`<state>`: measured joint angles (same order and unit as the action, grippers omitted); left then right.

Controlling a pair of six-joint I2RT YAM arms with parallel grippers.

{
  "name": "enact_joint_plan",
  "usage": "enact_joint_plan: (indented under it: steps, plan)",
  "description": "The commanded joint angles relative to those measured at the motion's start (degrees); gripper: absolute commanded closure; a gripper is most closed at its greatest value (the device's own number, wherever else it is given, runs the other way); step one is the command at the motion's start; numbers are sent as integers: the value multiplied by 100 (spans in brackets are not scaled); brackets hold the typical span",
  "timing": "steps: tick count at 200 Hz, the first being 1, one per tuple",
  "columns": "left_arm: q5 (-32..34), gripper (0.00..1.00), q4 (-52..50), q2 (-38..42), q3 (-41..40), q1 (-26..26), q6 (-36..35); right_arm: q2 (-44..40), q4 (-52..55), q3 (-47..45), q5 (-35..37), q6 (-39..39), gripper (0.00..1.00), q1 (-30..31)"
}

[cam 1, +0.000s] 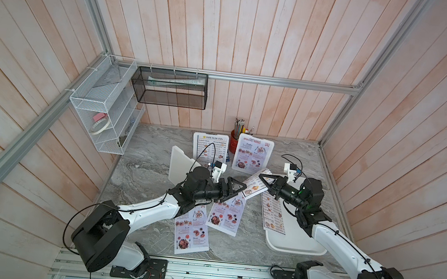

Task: Replace the menus in the menu holders
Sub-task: Pick up the menu from the storage box.

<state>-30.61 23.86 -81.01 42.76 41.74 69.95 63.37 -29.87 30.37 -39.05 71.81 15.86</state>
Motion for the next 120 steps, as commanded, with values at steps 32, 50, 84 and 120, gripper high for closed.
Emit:
enact_joint_plan:
  steps: [32,50,84,120]
  plan:
    - [352,15,337,-101,38,91,624,281,-828,55,30,415,86,358]
    - [525,14,474,-90,20,98,668,245,-1038,-40,79,607,87,417]
    - [778,14,610,-68,-43,90,669,149,-1106,-171,57,802,89,455]
    - [714,14,865,-67,-146,-114,636,63,-1328,-372,-104,1189,91,554]
